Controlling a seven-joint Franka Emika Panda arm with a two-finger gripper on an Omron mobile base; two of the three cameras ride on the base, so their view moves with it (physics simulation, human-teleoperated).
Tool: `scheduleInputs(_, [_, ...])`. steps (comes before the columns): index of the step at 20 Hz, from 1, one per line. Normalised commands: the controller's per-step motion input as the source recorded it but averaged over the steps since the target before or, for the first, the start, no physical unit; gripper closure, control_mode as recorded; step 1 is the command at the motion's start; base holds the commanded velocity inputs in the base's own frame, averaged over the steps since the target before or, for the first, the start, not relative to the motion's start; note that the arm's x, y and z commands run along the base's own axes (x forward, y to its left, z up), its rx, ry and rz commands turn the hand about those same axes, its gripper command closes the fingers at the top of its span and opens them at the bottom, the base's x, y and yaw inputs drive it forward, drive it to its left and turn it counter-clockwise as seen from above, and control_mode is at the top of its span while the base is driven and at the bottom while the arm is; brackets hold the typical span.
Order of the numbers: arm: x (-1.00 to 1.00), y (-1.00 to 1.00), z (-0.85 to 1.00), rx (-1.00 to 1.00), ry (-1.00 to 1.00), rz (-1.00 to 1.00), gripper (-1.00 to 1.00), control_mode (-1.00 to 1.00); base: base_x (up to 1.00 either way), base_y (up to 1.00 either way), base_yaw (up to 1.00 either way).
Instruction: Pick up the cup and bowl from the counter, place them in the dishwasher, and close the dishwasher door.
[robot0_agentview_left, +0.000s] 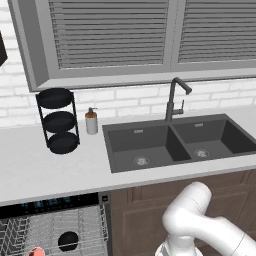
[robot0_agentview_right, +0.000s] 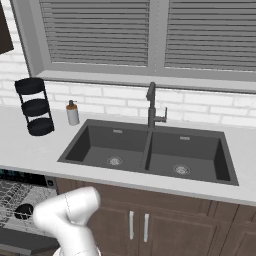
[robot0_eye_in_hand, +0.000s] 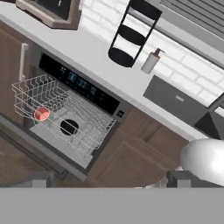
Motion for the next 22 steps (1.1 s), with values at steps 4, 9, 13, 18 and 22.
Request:
scheduleInputs(4, [0.67,-0.55,-0.11,0.0,0.0,0.0,-1.0,-1.0,0.0,0.0,0.0])
scheduleInputs(9, [0.43,-0.14,-0.41,0.0,-0.06,0.0,-1.0,-1.0,0.0,0.0,0.0])
scheduleInputs(13, [0.13,0.0,-0.76,-0.02,-0.24,0.0,-1.0,-1.0,0.0,0.0,0.0])
scheduleInputs(18, [-0.05,0.14,-0.7,-0.14,-0.41,0.0,-1.0,-1.0,0.0,0.0,0.0])
scheduleInputs(22, [0.04,0.12,-0.73,-0.15,-0.34,0.0,-1.0,-1.0,0.0,0.0,0.0])
